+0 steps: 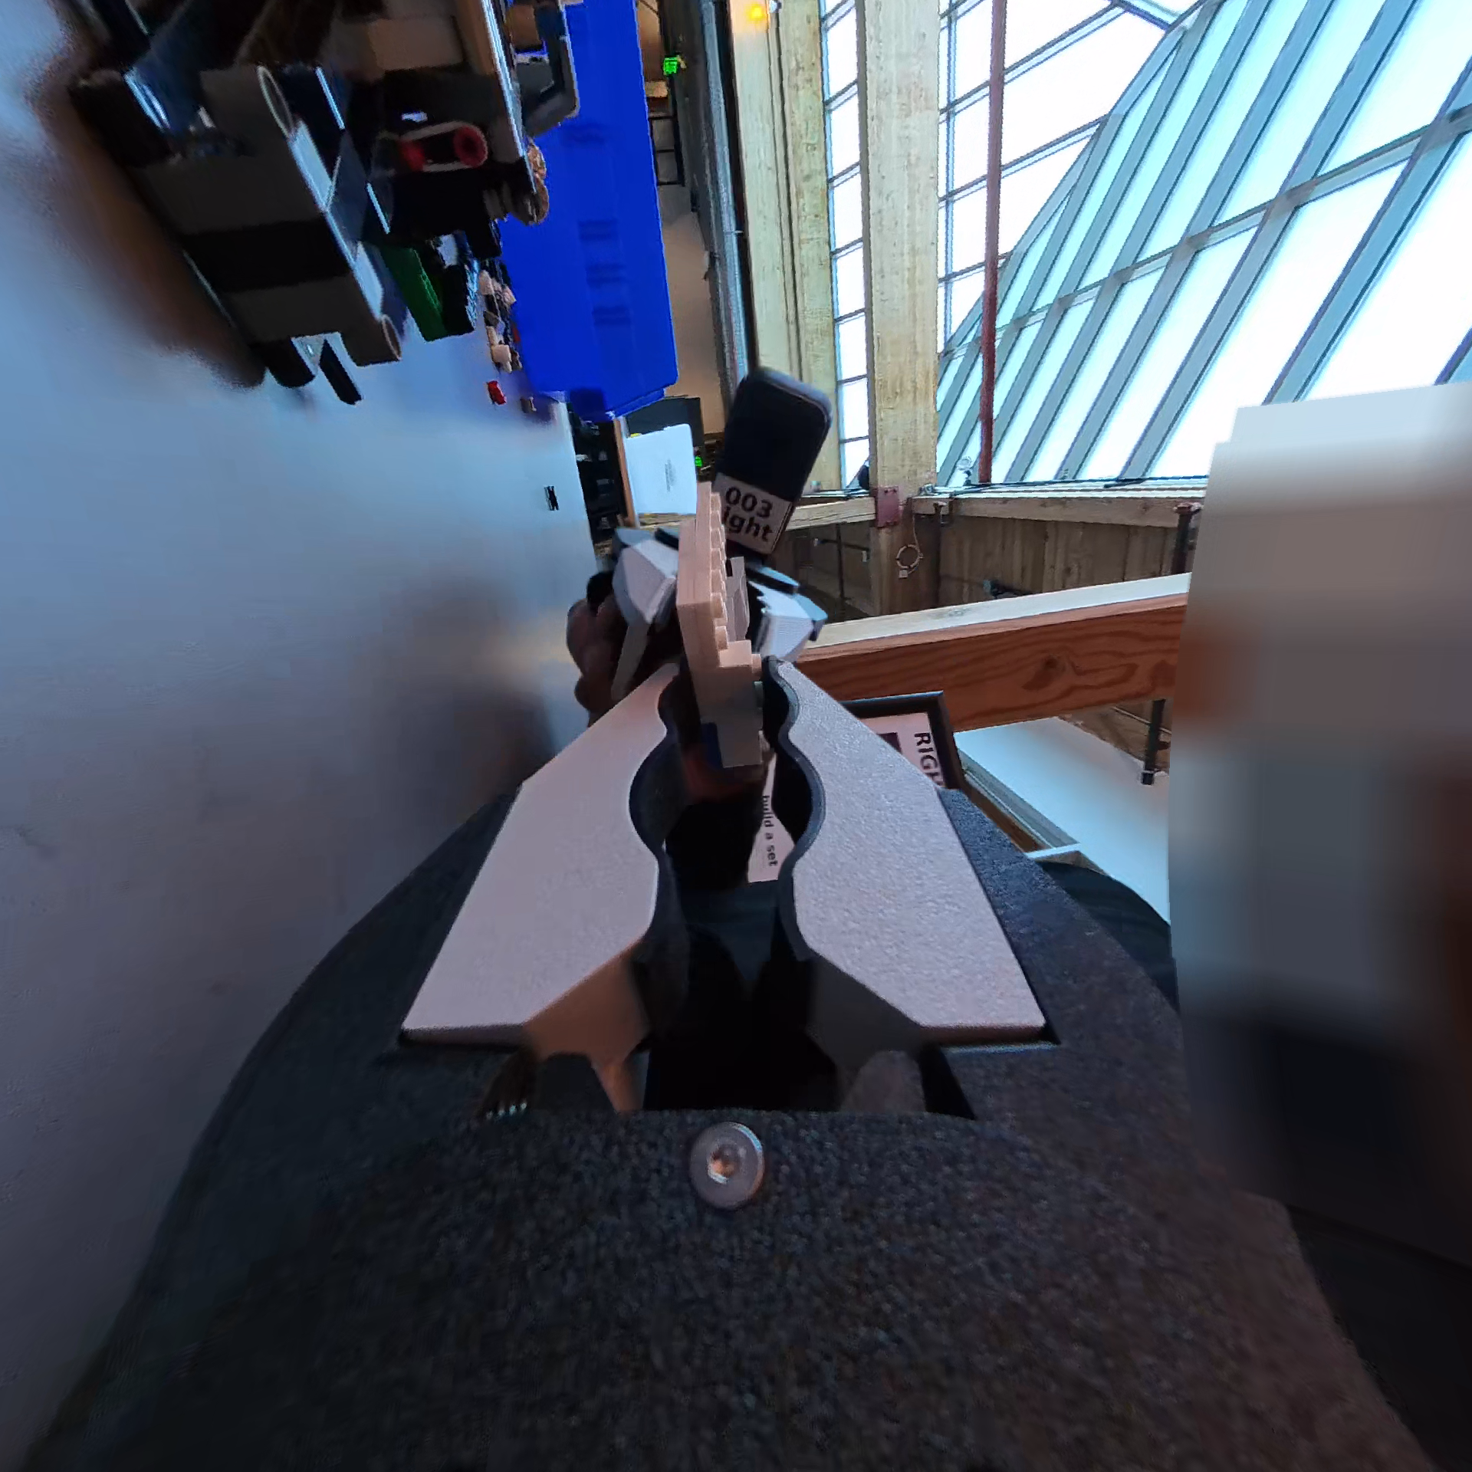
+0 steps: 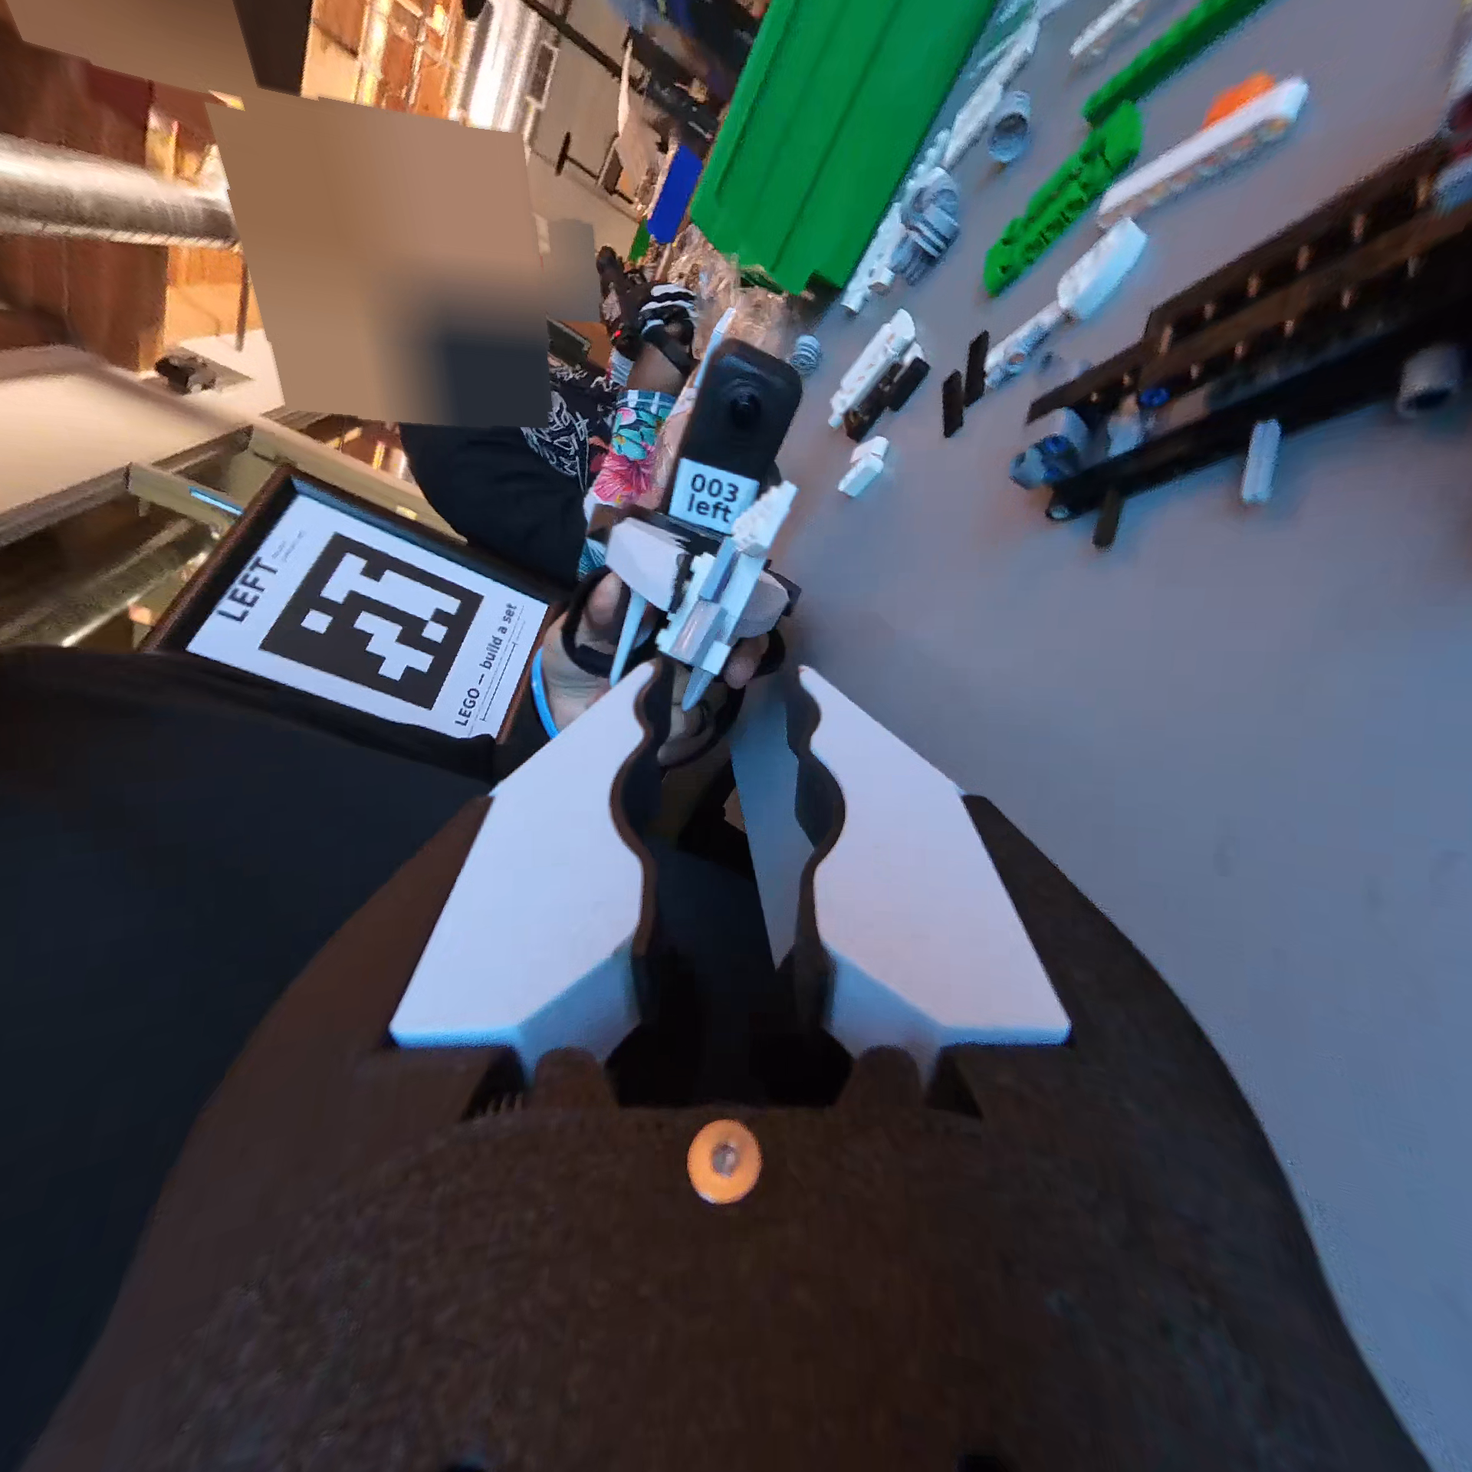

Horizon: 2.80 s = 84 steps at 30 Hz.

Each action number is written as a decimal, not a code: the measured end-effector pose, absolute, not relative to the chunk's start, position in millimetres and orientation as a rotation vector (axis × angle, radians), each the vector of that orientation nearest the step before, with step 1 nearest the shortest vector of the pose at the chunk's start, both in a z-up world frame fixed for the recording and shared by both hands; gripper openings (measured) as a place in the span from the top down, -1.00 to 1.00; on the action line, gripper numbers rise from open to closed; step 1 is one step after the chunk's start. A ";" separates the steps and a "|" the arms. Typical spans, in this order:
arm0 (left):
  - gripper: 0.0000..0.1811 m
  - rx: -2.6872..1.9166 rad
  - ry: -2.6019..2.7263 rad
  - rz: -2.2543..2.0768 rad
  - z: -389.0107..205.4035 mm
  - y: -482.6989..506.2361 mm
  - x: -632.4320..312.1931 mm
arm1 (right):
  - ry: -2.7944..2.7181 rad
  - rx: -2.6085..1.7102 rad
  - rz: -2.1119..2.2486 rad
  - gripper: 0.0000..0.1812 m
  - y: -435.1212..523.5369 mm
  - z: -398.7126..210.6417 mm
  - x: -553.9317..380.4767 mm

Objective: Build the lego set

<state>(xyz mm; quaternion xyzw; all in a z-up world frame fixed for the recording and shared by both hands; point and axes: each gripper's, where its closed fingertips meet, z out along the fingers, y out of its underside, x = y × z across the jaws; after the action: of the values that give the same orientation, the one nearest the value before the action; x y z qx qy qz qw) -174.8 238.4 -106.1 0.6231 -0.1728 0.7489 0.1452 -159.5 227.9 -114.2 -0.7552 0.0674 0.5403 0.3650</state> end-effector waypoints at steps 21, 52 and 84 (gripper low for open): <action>0.85 1.893 -0.642 2.128 -118.4 227.4 -172.7 | 0.183 -2.001 1.539 0.86 229.3 -124.4 -175.6; 0.85 1.836 -1.242 1.987 -119.3 205.3 -178.3 | -0.271 -2.287 1.315 0.87 206.1 -130.0 -184.6; 0.85 1.836 -1.203 2.279 -95.1 220.6 -169.9 | -0.193 -2.016 1.183 0.86 224.8 -106.9 -177.1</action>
<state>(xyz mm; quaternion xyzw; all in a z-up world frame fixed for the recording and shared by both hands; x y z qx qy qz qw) -169.9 220.6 -95.1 0.5803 -0.3800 0.7202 -0.0114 -177.1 224.8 -106.9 -0.7923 -0.0758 0.4650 0.3876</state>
